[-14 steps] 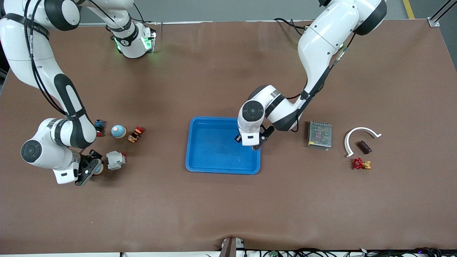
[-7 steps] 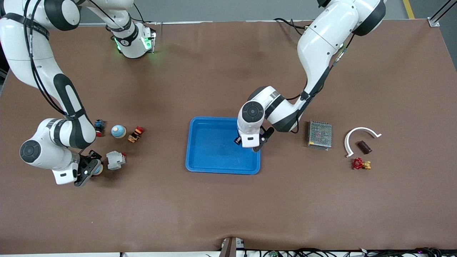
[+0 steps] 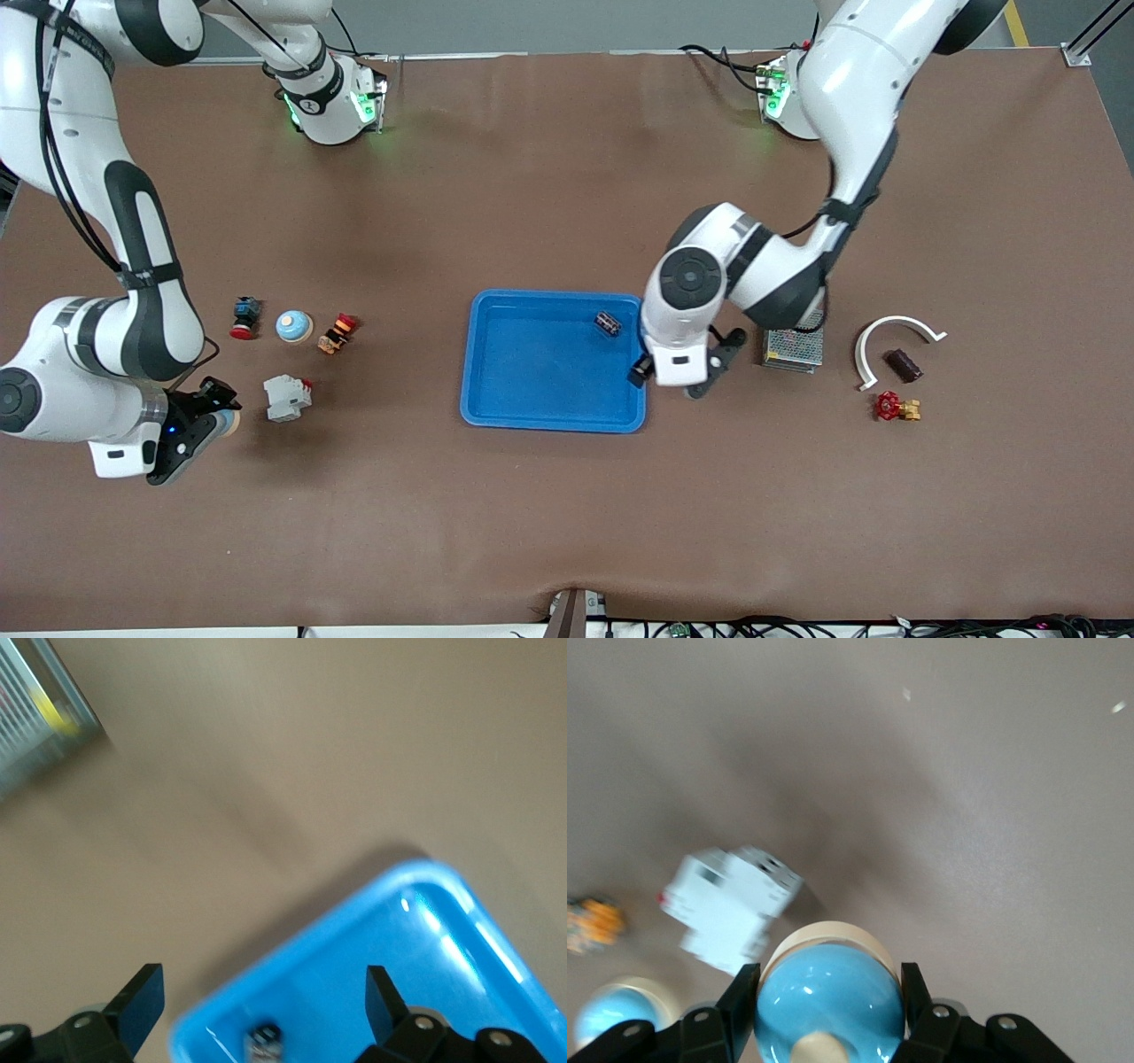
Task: Place electrolytic capacitor and blue bell in tray
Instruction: 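Release the capacitor in the tray while the right gripper lifts the bell, then grasp the second capacitor with the left gripper while the right gripper carries the bell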
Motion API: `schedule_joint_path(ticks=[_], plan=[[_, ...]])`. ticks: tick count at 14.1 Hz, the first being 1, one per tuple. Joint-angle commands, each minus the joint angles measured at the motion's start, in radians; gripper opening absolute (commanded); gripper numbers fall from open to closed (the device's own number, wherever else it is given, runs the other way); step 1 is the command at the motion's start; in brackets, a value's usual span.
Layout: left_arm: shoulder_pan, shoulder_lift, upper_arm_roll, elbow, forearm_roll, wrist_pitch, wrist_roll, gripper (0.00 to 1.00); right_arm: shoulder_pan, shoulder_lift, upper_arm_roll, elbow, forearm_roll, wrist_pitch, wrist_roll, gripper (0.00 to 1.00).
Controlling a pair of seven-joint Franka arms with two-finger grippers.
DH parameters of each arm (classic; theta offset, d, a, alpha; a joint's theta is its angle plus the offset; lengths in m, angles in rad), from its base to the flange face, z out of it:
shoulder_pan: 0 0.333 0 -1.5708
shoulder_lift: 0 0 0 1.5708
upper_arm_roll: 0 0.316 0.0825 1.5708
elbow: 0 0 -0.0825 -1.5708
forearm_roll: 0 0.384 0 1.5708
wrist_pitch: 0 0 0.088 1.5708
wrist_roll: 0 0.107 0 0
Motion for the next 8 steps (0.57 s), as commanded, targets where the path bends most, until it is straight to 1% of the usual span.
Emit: schedule_joint_path(ticks=[1,3,5,8], plan=[[0.08,-0.069,-0.003,-0.024,0.016,-0.074,0.172,1.0,0.077,-0.093,0.001,0.003,0.019,-0.097,0.231,0.28],[0.151,-0.093,-0.009,-0.03,0.003,-0.109,0.298,1.0,0.135,-0.131,0.001,0.003,0.074,-0.167,0.404,0.28],[0.212,-0.094,-0.012,-0.038,0.005,-0.127,0.415,1.0,0.187,-0.159,-0.001,-0.006,0.128,-0.189,0.549,0.28],[0.309,-0.093,-0.01,-0.07,0.026,-0.126,0.568,1.0,0.284,-0.184,0.001,-0.009,0.143,-0.206,0.797,0.28]])
